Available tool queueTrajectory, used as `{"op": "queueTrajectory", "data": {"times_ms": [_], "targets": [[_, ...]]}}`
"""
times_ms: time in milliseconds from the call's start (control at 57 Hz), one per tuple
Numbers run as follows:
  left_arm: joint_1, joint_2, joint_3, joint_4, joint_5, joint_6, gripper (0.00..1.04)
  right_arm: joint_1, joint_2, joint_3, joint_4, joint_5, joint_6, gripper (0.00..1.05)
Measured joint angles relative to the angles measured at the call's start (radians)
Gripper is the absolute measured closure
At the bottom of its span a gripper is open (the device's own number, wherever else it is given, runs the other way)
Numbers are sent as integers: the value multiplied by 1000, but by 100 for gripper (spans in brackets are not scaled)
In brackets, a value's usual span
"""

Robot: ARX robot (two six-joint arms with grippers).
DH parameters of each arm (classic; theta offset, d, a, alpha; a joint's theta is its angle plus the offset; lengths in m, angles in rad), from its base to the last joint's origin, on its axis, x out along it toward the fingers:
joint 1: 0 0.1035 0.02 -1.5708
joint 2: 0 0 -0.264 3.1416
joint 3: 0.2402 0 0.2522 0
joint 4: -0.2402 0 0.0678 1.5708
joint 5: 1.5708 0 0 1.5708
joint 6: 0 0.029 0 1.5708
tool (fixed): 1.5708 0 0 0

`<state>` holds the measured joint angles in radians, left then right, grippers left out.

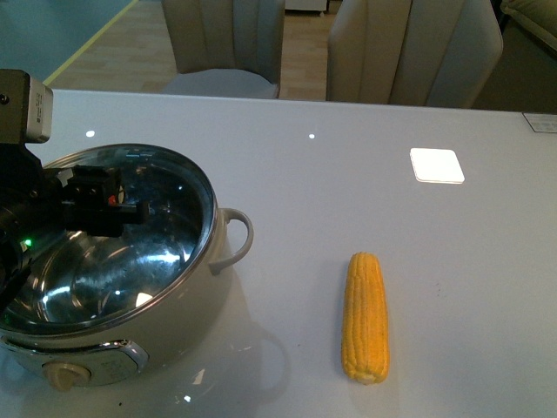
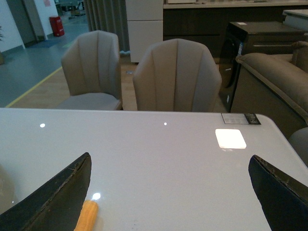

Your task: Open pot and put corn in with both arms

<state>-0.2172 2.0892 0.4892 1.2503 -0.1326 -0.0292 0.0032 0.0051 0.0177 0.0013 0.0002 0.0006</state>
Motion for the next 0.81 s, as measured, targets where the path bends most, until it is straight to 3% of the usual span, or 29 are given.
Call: {"op": "queueTrajectory", "data": {"times_ms": [404, 808], "targets": [[3, -16, 0, -16, 2, 6, 62, 0, 0, 0, 0, 0, 0, 9], [1, -145, 5, -133, 13, 25, 62, 0, 0, 0, 0, 0, 0, 9]]}}
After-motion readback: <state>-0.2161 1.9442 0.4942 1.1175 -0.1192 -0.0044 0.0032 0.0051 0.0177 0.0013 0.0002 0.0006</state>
